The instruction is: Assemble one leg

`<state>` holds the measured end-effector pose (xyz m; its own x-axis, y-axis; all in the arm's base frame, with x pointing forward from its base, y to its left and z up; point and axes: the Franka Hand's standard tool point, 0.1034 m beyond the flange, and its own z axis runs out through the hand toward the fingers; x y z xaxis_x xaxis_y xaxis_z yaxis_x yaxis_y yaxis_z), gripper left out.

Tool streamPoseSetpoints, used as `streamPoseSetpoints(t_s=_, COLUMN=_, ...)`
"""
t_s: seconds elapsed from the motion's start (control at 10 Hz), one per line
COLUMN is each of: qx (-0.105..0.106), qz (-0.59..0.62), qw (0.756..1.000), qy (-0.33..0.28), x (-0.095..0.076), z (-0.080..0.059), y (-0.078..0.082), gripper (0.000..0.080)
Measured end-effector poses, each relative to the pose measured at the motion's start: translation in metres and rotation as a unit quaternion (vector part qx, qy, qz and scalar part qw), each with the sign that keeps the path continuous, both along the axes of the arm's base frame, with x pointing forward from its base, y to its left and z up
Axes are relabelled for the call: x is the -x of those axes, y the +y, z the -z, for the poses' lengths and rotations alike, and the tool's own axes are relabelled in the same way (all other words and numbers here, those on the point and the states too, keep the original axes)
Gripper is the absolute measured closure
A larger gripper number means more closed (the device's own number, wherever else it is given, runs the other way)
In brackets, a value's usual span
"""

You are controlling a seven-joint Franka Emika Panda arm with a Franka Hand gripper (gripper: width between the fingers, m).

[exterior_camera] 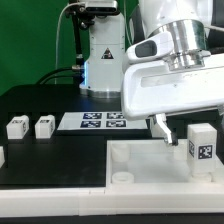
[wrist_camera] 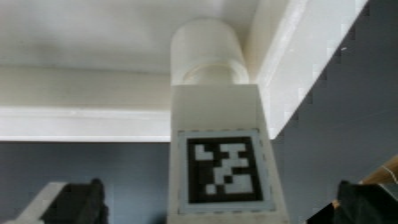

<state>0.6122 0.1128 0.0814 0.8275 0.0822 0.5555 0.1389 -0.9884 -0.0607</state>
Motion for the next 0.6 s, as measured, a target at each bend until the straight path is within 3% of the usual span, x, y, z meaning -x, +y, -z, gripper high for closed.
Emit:
streamPoseSetpoints(t_s=0.2, qx=0.001, qz=-0.002, qw=1.0, qy=0.01, x=-0.004, z=-0.018, y=-0.002, gripper=0.0151)
streamPoseSetpoints(t_s=0.3, qx=0.002, qz=-0.008, qw=0.999, qy=0.047, x=-0.002, z=-0.02, y=-0.001, gripper=0.0151)
streamPoseSetpoints(t_s=0.5, qx=0.002, qz=-0.008, qw=0.998, qy=0.061, x=-0.01, z=-0.026, y=-0.001, gripper=0.0151)
streamPoseSetpoints(t_s=0.6, qx=0.002, qz=-0.015, qw=0.991, qy=0.131, x=-0.007, z=-0.024, y=0.002, gripper=0.0151)
